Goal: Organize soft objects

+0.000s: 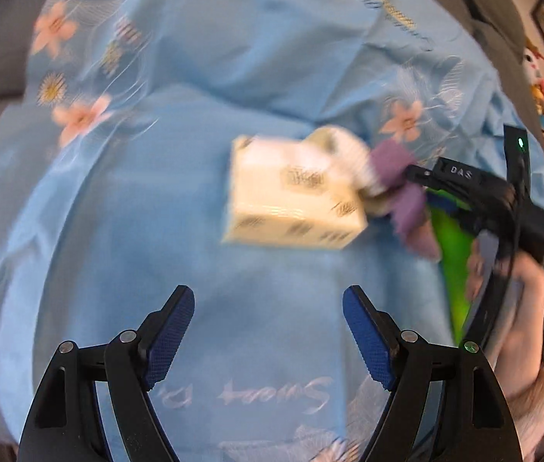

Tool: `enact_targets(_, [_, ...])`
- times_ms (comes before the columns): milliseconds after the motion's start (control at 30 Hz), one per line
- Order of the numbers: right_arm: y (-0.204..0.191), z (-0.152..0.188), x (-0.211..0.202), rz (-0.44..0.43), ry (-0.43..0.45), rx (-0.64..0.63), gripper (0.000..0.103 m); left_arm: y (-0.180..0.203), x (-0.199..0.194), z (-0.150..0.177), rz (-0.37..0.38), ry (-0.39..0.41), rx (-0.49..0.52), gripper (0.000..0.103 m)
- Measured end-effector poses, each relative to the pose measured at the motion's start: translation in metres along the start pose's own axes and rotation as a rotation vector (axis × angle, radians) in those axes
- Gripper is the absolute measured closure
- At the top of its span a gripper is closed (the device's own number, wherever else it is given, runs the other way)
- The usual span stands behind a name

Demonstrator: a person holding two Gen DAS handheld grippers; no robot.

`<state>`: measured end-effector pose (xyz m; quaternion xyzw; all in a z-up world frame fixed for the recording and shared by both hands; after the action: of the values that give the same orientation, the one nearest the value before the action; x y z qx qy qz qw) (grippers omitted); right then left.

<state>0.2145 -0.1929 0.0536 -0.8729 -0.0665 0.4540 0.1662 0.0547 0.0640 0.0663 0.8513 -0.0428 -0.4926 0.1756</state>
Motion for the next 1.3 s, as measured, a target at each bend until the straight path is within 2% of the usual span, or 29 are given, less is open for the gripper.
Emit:
enact_targets(33, [-0.003,0.0,0.005,0.027,-0.006,-0.022,0.092,-0.01,-0.001,0.007,0.004,-0.017,-0.017,0.023])
enact_targets(67, [-0.006,0.001,0.008,0.045,-0.013,-0.04,0.096,-0.015,-0.001,0.011,0.006,-0.023,-0.027,0.023])
enact_targets(167, [-0.009,0.003,-0.008,0.023,0.018,-0.028,0.096,-0.034,-0.01,0.022,-0.01,-0.024,-0.062,0.023])
enact_targets(333, [-0.031,-0.002,-0.076,-0.025,0.132,-0.077,0.096,-0.049,-0.031,0.029,0.007,0.02,-0.11,0.023])
enact_targets(400, [-0.043,0.002,-0.108,-0.091,0.164,-0.098,0.096,-0.049,-0.038,0.03,0.009,0.038,-0.111,0.023])
enact_targets(433, [-0.051,0.007,-0.126,-0.152,0.178,-0.107,0.096,-0.049,-0.042,0.031,0.004,0.047,-0.113,0.023])
enact_targets(500, [-0.064,0.02,-0.14,-0.236,0.168,-0.125,0.096,-0.049,-0.047,0.032,0.005,0.056,-0.112,0.023])
enact_targets(567, [-0.077,0.041,-0.148,-0.334,0.139,-0.134,0.095,-0.05,-0.054,0.036,0.01,0.062,-0.111,0.023])
enact_targets(667, [-0.093,0.08,-0.143,-0.41,0.076,-0.162,0.095,-0.052,-0.065,0.041,-0.004,0.079,-0.105,0.023])
enact_targets(800, [-0.105,0.132,-0.12,-0.366,-0.019,-0.234,0.095,-0.06,-0.073,0.047,-0.017,0.086,-0.112,0.023])
enact_targets(867, [-0.102,0.157,-0.105,-0.359,-0.096,-0.247,0.095,-0.062,-0.074,0.05,-0.017,0.083,-0.115,0.023])
enact_targets(1067, [-0.063,0.21,-0.061,-0.264,-0.301,-0.165,0.093,-0.06,-0.066,0.057,-0.012,0.055,-0.098,0.023])
enact_targets(1133, [-0.053,0.219,-0.06,-0.234,-0.321,-0.15,0.096,-0.056,-0.059,0.06,-0.009,0.036,-0.087,0.023])
enact_targets(1200, [-0.043,0.22,-0.063,-0.261,-0.314,-0.11,0.096,-0.049,-0.052,0.063,-0.002,0.017,-0.07,0.023])
enact_targets(1300, [-0.033,0.215,-0.069,-0.271,-0.325,-0.049,0.091,-0.036,-0.036,0.07,0.02,-0.026,-0.036,0.023])
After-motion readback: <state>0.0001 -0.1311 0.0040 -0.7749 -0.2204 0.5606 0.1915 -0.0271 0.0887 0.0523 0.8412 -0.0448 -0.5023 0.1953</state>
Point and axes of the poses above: each gripper's, at about its wrist camera, not at the fingertips, and x roughly the way its jaws point, y to its right, z to its underside, the point moved 3 cm from there along x, roughly the way its jaws point, and after that the axes turned 3 degrees about x, right-handed, at the moved point
